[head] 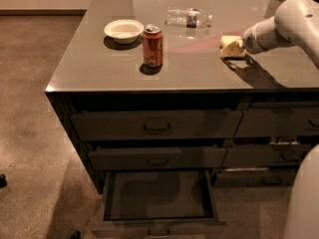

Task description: Place sponge into bottom drawer

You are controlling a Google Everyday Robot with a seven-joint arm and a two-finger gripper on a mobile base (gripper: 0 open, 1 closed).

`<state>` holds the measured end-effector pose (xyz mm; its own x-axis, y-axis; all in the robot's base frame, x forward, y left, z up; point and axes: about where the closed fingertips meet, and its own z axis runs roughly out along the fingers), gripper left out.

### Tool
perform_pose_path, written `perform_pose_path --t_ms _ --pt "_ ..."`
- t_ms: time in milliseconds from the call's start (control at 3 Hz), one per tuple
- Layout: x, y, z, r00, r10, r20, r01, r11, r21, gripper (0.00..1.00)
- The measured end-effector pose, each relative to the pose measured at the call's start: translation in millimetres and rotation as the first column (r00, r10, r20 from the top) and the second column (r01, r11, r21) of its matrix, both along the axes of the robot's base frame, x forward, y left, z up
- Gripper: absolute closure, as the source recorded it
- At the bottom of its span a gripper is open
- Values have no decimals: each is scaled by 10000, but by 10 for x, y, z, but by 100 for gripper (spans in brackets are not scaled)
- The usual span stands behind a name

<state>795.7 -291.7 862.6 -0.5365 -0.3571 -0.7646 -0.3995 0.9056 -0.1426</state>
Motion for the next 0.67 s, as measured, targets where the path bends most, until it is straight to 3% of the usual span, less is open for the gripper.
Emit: perform_pose_path --t_ms 333,667 --pt "26 -29 -41 9998 -93 -160 95 9999 111 65" --pt "-71 -45 127 9996 291 -25 -290 9990 346 88"
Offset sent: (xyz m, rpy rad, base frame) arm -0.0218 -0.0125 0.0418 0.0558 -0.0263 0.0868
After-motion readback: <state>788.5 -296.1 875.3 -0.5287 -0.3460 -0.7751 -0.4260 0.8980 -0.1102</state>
